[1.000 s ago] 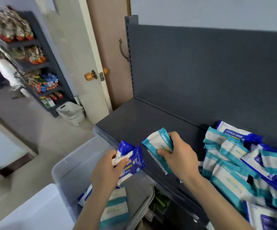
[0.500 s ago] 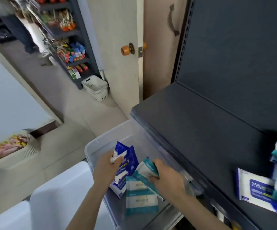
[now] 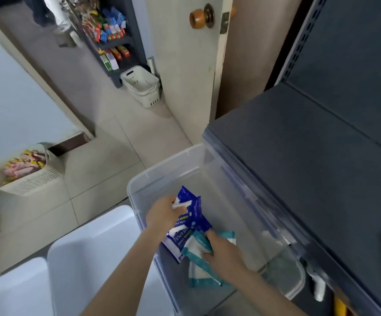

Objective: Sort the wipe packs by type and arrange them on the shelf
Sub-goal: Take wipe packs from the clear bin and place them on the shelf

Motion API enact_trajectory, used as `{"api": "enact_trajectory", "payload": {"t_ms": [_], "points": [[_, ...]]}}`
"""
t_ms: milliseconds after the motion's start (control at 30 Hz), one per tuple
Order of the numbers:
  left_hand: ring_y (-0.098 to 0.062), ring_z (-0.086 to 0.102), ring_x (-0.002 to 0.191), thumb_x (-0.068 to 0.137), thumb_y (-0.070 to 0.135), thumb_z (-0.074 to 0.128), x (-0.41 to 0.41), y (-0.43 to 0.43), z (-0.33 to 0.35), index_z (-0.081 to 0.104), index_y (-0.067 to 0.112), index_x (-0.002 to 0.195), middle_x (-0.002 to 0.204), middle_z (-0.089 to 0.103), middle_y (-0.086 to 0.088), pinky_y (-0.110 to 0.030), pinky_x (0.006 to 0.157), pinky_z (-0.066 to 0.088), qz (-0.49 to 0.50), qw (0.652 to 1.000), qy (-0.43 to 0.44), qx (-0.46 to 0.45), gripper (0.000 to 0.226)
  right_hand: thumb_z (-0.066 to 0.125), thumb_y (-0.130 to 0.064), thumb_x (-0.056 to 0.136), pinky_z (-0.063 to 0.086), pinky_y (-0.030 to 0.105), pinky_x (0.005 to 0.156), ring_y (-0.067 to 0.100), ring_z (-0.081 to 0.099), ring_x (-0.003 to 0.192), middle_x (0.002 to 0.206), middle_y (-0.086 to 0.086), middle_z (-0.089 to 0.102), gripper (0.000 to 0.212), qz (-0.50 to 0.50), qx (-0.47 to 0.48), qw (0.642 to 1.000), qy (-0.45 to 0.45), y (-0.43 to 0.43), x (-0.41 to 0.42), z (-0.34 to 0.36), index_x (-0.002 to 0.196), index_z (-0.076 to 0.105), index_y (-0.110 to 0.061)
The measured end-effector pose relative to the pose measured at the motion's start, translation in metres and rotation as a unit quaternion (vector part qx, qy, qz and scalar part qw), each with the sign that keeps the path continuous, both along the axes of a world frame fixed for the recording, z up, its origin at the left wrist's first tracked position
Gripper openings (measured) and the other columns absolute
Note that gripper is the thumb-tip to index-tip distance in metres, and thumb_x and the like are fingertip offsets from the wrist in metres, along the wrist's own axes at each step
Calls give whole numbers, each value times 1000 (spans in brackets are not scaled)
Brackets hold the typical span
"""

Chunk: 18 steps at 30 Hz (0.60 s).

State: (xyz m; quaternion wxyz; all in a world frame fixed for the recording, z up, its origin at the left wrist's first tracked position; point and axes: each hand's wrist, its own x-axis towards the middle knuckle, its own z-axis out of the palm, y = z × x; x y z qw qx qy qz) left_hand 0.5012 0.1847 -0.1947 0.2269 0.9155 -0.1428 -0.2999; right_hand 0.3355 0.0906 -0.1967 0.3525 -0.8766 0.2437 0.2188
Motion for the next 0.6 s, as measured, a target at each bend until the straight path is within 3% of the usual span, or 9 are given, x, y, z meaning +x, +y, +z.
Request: {"api": "enact_trajectory", "payload": {"t_ms": [133, 233, 333, 467, 600], "points": [[-20, 60, 93, 87, 28, 58, -1, 2, -10, 49, 24, 91, 90, 58, 3, -28, 67, 37, -30, 998, -27, 55, 10, 55, -29, 91, 32, 27, 68, 22, 57, 106, 118, 1, 60, 31, 21, 25, 999, 20, 6, 1, -13, 119, 45, -20], [-23, 57, 108, 87, 23, 58, -2, 4, -12, 52, 21, 119, 115, 61, -2, -32, 75, 45, -47, 994, -46, 85, 33, 55, -26, 92, 42, 26, 81, 18, 54, 114, 127, -3, 57, 36, 19, 19, 1000, 9, 6, -2, -15, 127, 49, -23], [-26, 48, 121, 88, 24, 60, -8, 3, -3, 47, 18, 132, 129, 54, -6, -38, 90, 45, -55, 989, -101, 90, 46, 51, -20, 92, 41, 28, 91, 16, 51, 118, 129, -6, 53, 35, -5, -24, 1000, -19, 0, -9, -8, 127, 52, -24], [-20, 49, 122, 92, 30, 57, -34, -3, 22, 48, 25, 135, 135, 52, 1, -36, 94, 43, -34, 993, -116, 16, 44, 48, -21, 94, 40, 27, 95, 14, 48, 119, 132, -8, 51, 38, -30, -67, 993, -96, -16, -29, 17, 132, 47, -27], [-13, 61, 103, 91, 30, 58, -75, -14, 49, 58, 28, 126, 125, 60, 6, -31, 88, 48, -46, 991, -112, -60, 34, 44, -29, 94, 41, 28, 97, 14, 47, 122, 135, -8, 50, 45, -60, -74, 985, -147, -32, -66, 44, 139, 41, -31]]}}
